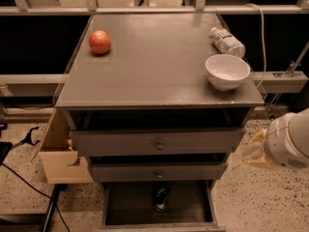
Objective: Close bottom drawer
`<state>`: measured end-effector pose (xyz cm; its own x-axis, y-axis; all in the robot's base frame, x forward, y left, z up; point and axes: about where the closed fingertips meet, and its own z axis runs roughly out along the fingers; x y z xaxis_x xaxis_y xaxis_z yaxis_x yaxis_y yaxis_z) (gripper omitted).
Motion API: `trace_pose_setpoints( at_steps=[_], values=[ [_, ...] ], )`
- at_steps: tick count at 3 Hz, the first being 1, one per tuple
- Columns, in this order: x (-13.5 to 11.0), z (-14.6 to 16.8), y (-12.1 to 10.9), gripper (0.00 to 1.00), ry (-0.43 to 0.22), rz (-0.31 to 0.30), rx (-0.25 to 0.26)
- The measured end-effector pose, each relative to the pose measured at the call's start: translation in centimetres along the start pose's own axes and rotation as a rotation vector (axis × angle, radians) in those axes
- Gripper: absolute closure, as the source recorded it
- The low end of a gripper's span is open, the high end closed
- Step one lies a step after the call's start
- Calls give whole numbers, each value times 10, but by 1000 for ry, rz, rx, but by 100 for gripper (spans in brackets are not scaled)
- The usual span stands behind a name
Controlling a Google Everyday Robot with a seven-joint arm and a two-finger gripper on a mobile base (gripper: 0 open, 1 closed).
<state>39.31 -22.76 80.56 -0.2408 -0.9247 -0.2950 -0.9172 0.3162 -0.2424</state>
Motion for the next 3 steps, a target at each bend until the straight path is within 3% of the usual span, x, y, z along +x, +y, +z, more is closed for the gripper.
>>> trace_pose_setpoints(
  at_steps=[1,3],
  values=[
    [11,26,24,100,-3,-11,-24],
    [67,97,95,100,-53,31,-74]
  ],
)
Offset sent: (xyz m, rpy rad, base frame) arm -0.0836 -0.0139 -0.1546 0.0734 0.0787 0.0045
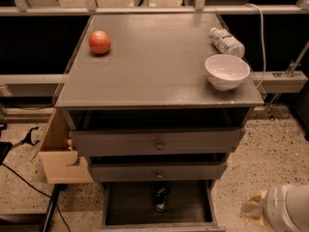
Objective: Close bottom drawer
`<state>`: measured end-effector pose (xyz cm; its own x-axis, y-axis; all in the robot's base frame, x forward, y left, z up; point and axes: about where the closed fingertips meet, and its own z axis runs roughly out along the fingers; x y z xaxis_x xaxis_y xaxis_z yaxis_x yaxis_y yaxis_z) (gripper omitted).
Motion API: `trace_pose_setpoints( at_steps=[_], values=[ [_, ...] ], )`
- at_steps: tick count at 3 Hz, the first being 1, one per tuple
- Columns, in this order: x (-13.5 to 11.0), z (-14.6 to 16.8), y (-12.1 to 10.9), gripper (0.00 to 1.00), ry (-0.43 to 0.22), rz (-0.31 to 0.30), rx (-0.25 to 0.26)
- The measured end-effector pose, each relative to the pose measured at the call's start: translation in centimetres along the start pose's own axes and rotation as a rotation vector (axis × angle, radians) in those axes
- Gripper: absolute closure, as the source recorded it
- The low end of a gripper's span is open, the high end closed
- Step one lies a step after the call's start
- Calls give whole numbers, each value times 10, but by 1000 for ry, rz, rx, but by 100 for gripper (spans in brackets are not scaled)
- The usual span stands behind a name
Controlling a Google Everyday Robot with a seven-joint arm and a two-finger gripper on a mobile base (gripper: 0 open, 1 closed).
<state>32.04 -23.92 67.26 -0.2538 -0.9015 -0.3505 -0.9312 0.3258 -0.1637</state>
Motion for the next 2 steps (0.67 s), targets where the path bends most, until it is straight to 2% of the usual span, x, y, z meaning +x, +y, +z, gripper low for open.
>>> trace_pose_setpoints(
  at_steps=[1,2],
  values=[
    [33,35,25,100,-32,25,-4],
    [72,90,52,100,-37,70,-51]
  ],
)
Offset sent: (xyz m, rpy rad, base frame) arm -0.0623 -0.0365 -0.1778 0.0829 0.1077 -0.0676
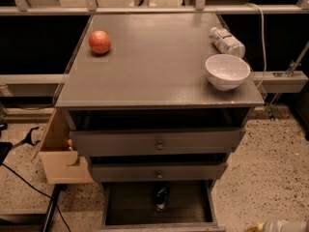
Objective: Close bottom drawer
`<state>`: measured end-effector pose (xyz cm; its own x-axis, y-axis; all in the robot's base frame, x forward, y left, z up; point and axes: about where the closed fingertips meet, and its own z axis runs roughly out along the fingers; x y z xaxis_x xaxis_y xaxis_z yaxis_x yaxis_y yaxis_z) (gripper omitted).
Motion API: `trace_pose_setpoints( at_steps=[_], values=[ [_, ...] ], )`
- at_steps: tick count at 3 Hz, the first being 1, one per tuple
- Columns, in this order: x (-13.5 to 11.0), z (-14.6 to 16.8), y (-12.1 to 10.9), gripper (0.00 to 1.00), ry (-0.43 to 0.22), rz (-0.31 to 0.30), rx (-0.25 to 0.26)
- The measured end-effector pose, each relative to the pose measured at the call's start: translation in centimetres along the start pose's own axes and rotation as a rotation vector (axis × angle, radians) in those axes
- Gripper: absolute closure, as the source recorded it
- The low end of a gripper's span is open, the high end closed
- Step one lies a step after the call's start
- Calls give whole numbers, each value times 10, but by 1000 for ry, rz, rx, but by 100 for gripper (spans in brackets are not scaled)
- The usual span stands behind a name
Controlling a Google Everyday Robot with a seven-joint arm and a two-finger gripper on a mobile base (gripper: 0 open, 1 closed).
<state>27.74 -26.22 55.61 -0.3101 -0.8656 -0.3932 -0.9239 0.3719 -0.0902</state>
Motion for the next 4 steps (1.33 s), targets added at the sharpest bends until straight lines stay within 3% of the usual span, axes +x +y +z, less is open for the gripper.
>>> trace_pose_setpoints(
  at_steps=[1,4],
  values=[
    [0,0,0,100,0,0,0],
    [29,106,14,100,-24,-73,3]
  ],
)
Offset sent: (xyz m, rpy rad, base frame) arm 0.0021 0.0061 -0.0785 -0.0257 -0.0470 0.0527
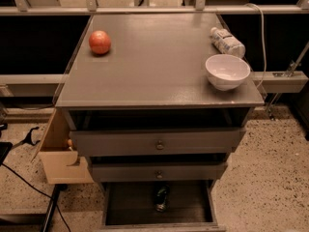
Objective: Close bottom drawer
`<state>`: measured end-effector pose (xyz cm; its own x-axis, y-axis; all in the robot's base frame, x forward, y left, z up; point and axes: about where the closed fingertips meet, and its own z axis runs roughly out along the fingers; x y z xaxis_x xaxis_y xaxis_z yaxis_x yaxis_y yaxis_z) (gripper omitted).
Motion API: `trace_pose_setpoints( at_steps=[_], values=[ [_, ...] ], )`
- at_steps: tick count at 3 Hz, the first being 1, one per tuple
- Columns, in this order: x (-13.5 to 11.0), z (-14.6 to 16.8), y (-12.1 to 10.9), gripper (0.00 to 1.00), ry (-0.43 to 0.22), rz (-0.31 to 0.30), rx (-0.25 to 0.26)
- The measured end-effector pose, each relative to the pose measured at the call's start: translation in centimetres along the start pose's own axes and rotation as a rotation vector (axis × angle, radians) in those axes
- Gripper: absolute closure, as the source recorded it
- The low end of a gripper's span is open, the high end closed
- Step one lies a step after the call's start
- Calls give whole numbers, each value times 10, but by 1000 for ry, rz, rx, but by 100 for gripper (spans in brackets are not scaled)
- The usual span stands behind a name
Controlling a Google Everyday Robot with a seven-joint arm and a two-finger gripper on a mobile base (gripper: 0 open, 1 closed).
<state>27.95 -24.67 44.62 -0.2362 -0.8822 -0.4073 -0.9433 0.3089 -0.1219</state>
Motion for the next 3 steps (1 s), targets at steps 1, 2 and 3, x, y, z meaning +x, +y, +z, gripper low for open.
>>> trace_pose_setpoints(
  at_steps=[1,2,3],
  values=[
    [8,32,6,100,-22,2,-5],
    [17,61,9,100,-41,10,-2],
    [32,98,15,100,-51,16,-10]
  ],
)
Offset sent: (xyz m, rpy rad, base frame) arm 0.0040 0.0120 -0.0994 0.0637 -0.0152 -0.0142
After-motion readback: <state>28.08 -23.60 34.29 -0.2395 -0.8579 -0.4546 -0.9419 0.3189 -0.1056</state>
